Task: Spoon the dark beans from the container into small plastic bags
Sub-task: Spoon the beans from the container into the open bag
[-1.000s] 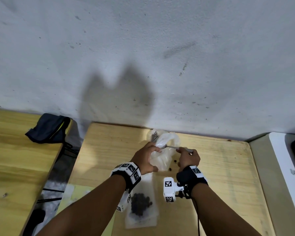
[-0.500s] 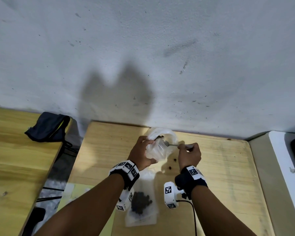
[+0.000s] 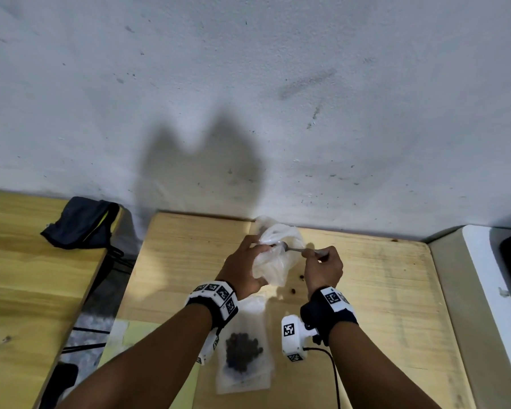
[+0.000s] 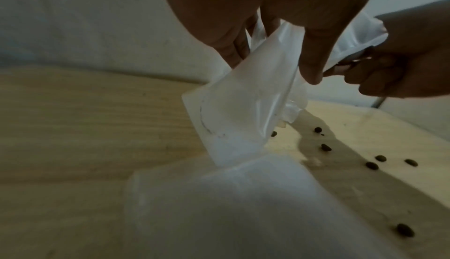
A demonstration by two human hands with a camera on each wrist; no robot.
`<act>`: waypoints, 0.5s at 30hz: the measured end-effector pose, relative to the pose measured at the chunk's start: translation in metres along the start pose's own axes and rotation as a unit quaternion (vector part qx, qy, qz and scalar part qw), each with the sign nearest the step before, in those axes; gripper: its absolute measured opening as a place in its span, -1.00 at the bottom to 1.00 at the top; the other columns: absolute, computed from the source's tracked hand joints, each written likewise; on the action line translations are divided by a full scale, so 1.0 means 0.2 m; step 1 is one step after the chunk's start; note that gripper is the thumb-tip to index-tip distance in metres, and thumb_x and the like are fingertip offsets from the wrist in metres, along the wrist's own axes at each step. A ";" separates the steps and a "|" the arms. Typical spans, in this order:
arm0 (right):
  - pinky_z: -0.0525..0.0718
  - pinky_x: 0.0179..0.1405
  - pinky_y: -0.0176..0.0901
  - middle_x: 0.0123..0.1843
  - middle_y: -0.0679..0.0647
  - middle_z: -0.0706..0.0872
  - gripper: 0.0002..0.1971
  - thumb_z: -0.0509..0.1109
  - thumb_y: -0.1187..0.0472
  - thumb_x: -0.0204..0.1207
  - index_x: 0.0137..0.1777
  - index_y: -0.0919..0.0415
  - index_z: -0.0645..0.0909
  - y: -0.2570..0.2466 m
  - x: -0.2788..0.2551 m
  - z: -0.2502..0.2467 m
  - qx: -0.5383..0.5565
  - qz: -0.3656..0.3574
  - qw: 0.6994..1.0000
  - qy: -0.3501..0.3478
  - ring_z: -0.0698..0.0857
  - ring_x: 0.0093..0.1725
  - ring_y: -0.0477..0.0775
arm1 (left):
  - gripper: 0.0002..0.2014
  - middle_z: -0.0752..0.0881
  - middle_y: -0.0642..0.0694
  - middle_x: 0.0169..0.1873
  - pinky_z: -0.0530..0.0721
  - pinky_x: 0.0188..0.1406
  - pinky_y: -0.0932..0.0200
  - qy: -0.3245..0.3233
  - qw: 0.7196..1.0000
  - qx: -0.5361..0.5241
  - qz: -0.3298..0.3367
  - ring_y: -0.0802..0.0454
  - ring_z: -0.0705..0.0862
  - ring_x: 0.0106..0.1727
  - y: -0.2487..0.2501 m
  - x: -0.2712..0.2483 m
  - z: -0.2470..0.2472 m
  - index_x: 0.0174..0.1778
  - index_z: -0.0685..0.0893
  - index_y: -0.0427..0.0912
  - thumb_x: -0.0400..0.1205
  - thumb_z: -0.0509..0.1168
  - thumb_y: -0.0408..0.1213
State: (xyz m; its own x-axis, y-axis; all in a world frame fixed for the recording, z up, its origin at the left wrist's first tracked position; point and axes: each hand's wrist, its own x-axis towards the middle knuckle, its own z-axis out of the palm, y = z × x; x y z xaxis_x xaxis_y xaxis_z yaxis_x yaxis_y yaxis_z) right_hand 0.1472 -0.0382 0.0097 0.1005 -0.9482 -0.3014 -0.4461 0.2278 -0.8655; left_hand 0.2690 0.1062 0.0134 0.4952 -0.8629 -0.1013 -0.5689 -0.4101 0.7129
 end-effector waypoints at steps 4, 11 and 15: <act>0.53 -0.30 -0.13 -0.35 0.04 0.60 -0.78 0.48 0.29 0.45 -0.27 0.27 0.47 0.01 -0.01 -0.01 -0.012 -0.031 0.999 -0.004 0.54 -0.35 0.09 | -0.21 0.31 0.02 0.44 0.66 0.20 0.05 -0.010 0.998 -0.046 -0.035 -0.01 0.57 0.27 -0.04 -0.01 0.02 0.31 0.60 -0.04 0.13 0.70 -0.17; 0.43 -0.46 -0.54 -0.31 0.06 0.62 -0.85 0.43 0.37 0.49 -0.22 0.33 0.49 -0.06 -0.04 -0.01 -0.032 -0.107 0.993 -0.026 0.52 -0.44 -0.12 | -0.18 0.32 0.00 0.55 0.51 0.38 0.06 -0.088 0.992 -0.059 -0.069 0.04 0.40 0.49 -0.01 0.05 -0.01 0.34 0.60 0.02 0.12 0.70 -0.15; 0.43 -0.45 -0.44 -0.33 0.02 0.62 -0.82 0.44 0.34 0.49 -0.23 0.25 0.46 -0.07 -0.02 -0.01 -0.045 -0.129 0.990 -0.027 0.55 -0.44 -0.03 | -0.20 0.51 0.02 0.35 0.50 0.37 0.08 -0.079 0.989 -0.078 -0.101 0.02 0.54 0.32 0.01 0.09 -0.04 0.38 0.59 -0.06 0.18 0.69 -0.21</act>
State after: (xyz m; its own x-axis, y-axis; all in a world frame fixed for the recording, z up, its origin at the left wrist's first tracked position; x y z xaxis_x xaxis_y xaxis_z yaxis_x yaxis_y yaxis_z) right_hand 0.1510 -0.0377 0.0234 0.2674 -0.9586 -0.0982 -0.4760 -0.0428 -0.8784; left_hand 0.2821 0.0920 0.0183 0.4726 -0.8084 -0.3510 -0.3552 -0.5392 0.7636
